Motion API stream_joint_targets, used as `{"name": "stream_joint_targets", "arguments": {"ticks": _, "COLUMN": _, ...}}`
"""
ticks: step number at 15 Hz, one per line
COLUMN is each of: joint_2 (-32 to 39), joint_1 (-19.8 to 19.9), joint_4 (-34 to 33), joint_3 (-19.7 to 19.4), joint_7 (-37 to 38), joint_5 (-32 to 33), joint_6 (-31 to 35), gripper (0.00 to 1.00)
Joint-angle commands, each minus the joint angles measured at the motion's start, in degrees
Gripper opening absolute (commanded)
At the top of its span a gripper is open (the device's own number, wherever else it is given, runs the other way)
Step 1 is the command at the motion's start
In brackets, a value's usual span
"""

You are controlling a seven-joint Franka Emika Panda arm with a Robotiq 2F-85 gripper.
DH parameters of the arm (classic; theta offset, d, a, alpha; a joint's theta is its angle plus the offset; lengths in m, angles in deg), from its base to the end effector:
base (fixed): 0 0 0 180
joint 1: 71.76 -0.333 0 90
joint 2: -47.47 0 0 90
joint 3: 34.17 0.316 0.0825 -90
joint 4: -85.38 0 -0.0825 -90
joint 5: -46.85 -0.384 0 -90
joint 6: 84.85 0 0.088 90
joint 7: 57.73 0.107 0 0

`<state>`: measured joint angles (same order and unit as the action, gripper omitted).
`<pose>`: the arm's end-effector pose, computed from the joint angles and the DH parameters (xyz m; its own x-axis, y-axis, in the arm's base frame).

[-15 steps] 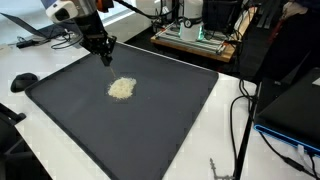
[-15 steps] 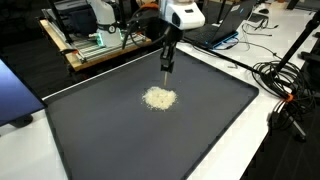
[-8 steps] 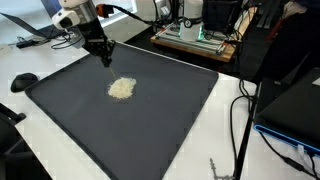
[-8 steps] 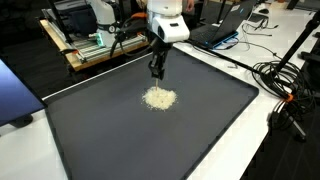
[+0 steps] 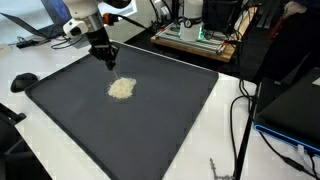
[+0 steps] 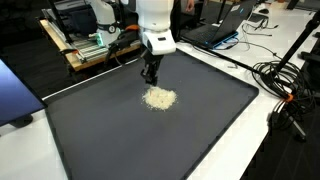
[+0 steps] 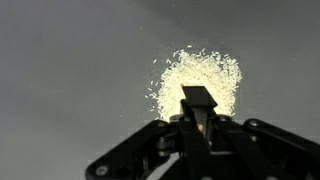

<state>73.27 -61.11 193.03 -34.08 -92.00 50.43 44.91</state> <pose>0.6173 -0.1168 0.2650 0.8954 0.4383 -0.0791 0.4396 -0.8982 0.0002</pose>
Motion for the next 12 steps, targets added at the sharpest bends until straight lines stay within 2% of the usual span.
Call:
{"name": "stream_joint_targets", "arguments": {"ticks": 1, "joint_2": 0.0, "joint_1": 1.0, "joint_4": 2.1, "joint_3": 0.4, "joint_7": -0.4, "joint_5": -1.6, "joint_6": 3.1, "gripper": 0.03}}
{"name": "stream_joint_targets", "arguments": {"ticks": 12, "joint_2": 2.9, "joint_1": 1.2, "joint_4": 1.8, "joint_3": 0.6, "joint_7": -0.1, "joint_5": -2.1, "joint_6": 4.4, "gripper": 0.03}}
